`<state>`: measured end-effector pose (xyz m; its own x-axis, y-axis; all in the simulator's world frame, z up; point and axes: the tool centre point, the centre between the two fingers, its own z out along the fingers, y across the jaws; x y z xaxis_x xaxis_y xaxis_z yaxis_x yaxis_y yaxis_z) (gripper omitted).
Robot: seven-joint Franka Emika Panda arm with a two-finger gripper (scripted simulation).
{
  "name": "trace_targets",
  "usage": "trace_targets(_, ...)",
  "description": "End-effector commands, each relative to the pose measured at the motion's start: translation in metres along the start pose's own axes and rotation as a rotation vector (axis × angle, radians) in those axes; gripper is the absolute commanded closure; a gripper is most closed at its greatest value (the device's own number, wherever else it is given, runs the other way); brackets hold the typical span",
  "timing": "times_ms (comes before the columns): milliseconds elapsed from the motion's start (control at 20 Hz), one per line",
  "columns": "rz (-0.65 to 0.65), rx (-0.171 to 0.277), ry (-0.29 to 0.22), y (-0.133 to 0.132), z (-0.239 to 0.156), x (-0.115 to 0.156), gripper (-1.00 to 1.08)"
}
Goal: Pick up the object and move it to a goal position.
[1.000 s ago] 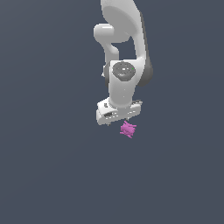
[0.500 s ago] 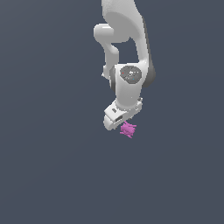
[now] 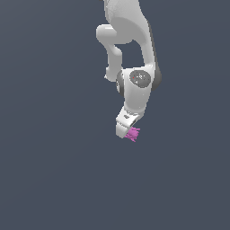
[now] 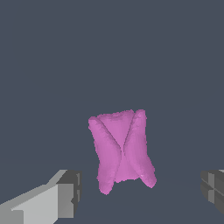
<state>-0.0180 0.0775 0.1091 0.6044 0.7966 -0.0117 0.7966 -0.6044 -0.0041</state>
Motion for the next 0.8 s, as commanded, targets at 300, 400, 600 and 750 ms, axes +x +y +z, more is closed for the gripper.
trace_targets(300,-0.138,-0.004,0.01,-0.0087,0.0057,0.0075,-0.92)
trace_targets(400,-0.152,-0.005,0.011,-0.0096,0.0063,0.0083,-0.92)
trace_targets(600,-0.154,-0.005,0.011,-0.0099,0.0065,0.0085,-0.92)
trace_targets(750,-0.154,-0.005,0.011,-0.0098,0.0099,0.0083,-0.92)
